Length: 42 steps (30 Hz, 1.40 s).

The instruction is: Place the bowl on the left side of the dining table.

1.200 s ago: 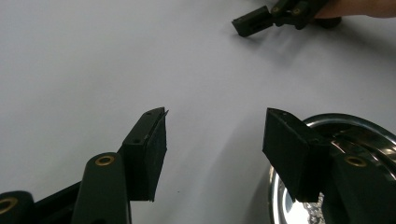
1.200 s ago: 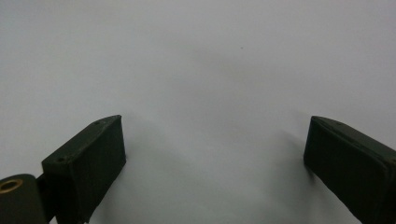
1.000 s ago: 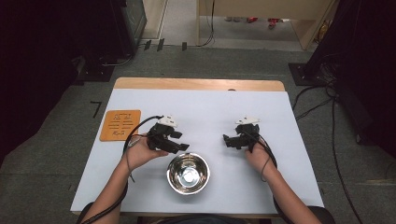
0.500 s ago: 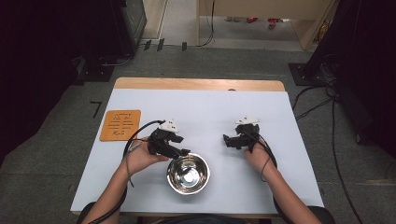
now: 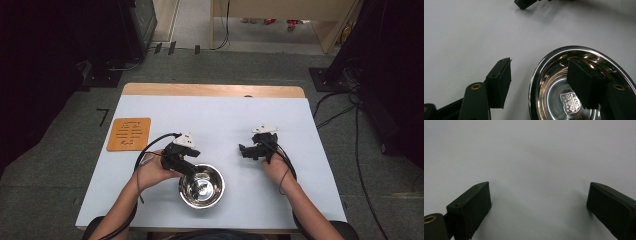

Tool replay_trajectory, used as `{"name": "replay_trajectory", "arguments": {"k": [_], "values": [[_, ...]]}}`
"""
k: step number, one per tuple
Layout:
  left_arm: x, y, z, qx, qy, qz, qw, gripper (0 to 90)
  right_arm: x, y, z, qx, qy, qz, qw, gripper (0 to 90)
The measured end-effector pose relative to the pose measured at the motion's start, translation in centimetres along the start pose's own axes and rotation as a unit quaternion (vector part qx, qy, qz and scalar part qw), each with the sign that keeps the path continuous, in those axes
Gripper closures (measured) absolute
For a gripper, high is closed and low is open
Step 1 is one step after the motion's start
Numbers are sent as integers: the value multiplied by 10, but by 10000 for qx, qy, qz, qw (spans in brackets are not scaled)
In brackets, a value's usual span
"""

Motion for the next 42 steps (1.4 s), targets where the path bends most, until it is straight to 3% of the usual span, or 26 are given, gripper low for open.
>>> {"name": "replay_trajectory", "arguments": {"k": [10,20,29,42], "values": [[13,-4,5,123,-162,-238,9995,381,0,0,0,-6,4,1,10000,52],[22,-11,4,96,-317,-494,9982,443,0,0,0,-8,1,2,10000,52],[31,-16,4,-50,-623,-613,9962,493,0,0,0,6,7,-1,10000,53],[35,-22,0,-266,-681,-883,9934,624,0,0,0,9,6,-1,10000,52]]}}
Point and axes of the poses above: each handheld gripper's, and its own axes: x roughly forward along the jaws, y roughly out of its top, z roughly to its right, the point moved 4 cm from there along x, roughly forward along the jaws, and after that the axes turned 13 degrees about x, right-handed, at the moved point
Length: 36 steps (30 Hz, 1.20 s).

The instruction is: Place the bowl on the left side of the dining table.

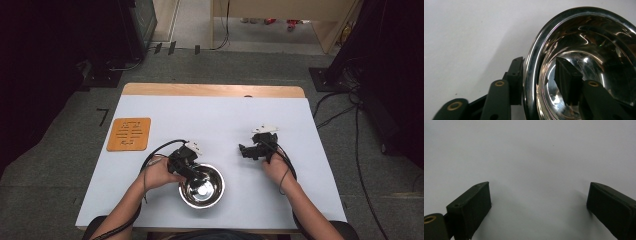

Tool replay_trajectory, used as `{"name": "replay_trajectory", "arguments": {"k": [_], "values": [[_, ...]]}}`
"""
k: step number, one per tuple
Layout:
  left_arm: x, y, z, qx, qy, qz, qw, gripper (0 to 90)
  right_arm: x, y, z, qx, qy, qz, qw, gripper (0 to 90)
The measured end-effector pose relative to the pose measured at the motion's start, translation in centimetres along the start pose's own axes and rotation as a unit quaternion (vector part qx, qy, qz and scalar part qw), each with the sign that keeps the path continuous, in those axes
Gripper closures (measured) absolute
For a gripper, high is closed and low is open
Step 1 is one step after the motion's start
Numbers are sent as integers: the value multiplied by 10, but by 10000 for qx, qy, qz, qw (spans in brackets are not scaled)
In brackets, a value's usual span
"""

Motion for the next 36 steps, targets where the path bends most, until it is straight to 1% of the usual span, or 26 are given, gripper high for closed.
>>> {"name": "replay_trajectory", "arguments": {"k": [3,8,12,15,17,18,19,20,22,24,26,32,33,36], "values": [[0,0,0,11,6,-38,10000,658,0,0,0,1,0,-1,10000,52],[-1,-1,0,-48,-16,-127,9999,740,0,0,0,-7,1,3,10000,52],[-1,-1,-1,-54,-13,-155,9999,772,0,0,0,-8,1,0,10000,52],[-1,-1,-1,-198,-103,-176,9996,787,0,0,0,-6,1,2,10000,52],[-1,-1,-2,-216,-129,-175,9995,800,0,0,0,-8,-1,2,10000,52],[-1,-3,-2,-282,-205,-172,9992,808,0,0,0,-6,-1,2,10000,52],[-1,-3,-2,-282,-205,-172,9992,814,0,0,0,-6,-1,2,10000,52],[-2,-4,-3,-302,-282,-174,9990,822,0,0,0,-7,1,1,10000,52],[-3,-5,-3,-327,-309,-169,9988,836,0,0,0,-2,2,1,10000,52],[-4,-5,-4,-407,-393,-161,9983,844,0,0,0,1,4,1,10000,52],[-6,-4,-4,-478,-500,-86,9976,873,0,0,0,-9,0,-1,10000,52],[-8,-2,-3,-436,-432,-92,9981,876,0,0,0,1,2,2,10000,52],[-10,0,-2,-459,-457,-27,9979,873,0,0,0,-1,2,1,10000,52],[-12,2,-1,-429,-419,-6,9982,870,0,0,0,1,6,-2,10000,52]]}}
Point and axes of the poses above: each handheld gripper's, and its own axes: x roughly forward along the jaws, y roughly out of its top, z roughly to its right, the point moved 4 cm from there along x, roughly forward along the jaws, and after that the axes turned 13 degrees about x, right-handed, at the moved point
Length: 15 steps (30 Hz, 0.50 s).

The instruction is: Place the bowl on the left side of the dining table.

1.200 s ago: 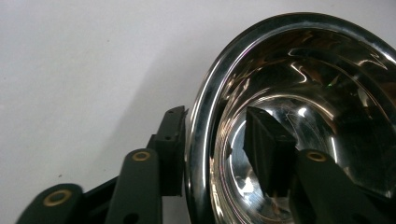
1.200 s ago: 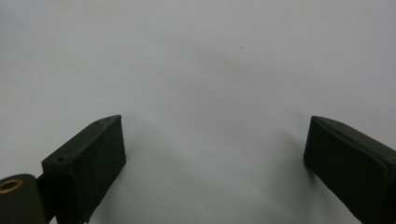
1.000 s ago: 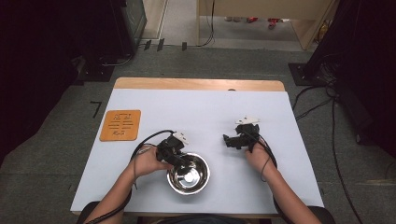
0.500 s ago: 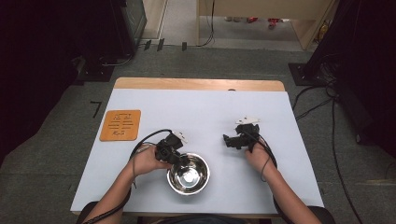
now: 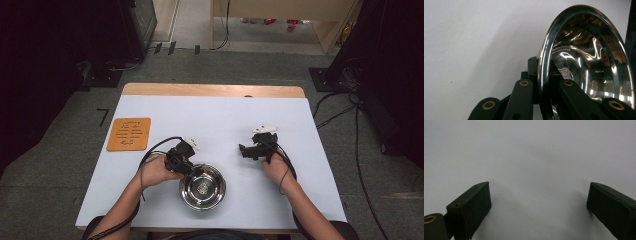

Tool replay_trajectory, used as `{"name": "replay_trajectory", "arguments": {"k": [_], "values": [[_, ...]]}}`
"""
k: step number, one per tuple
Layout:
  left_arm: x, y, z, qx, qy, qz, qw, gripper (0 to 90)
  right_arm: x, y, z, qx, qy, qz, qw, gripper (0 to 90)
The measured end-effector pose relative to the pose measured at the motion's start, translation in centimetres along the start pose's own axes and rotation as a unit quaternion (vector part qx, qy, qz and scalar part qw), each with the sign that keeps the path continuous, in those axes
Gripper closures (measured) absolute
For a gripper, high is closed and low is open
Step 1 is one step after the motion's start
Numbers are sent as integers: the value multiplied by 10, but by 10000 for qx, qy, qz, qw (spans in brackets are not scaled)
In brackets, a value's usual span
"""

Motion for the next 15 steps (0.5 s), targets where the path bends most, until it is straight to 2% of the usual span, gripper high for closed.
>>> {"name": "replay_trajectory", "arguments": {"k": [8,9,15], "values": [[-4,3,1,-47,23,52,10000,871,0,0,0,0,-2,2,10000,52],[-7,4,1,-30,161,119,9998,870,0,0,0,0,0,-1,10000,52],[-15,6,-2,-142,247,297,9992,871,0,0,0,-13,-6,-1,10000,52]]}}
Point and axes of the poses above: each handheld gripper's, and its own axes: x roughly forward along the jaws, y roughly out of its top, z roughly to its right, the point moved 4 cm from there along x, roughly forward along the jaws, and after that the axes turned 13 degrees about x, right-handed, at the moved point
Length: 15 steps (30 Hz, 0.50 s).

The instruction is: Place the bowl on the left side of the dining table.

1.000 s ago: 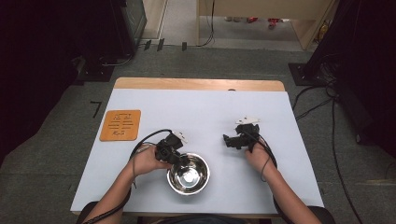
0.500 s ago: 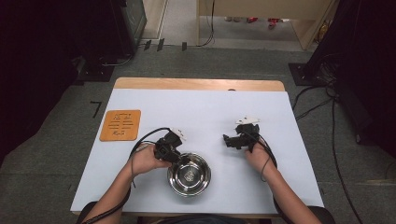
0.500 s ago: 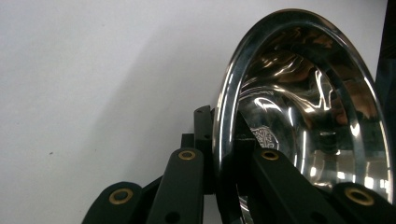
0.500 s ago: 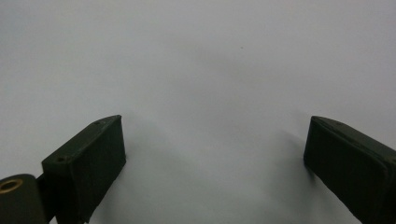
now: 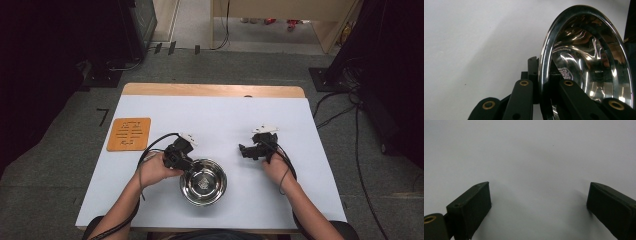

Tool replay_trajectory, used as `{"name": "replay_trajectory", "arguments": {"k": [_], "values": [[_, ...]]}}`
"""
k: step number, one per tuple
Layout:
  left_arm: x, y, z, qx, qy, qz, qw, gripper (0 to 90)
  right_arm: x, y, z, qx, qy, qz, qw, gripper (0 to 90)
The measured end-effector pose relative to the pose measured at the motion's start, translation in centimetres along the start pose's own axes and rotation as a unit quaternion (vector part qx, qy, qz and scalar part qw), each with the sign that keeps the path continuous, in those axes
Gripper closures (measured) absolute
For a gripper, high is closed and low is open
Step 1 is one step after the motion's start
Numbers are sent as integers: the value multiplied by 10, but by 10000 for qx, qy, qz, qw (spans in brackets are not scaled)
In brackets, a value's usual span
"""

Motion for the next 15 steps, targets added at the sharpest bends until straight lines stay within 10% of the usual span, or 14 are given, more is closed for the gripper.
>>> {"name": "replay_trajectory", "arguments": {"k": [15], "values": [[-13,2,-9,-359,350,94,9987,870,0,0,0,4,4,-7,10000,52]]}}
Point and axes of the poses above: each handheld gripper's, and its own axes: x roughly forward along the jaws, y roughly out of its top, z roughly to its right, the point moved 4 cm from there along x, roughly forward along the jaws, and after that the axes turned 13 degrees about x, right-handed, at the moved point
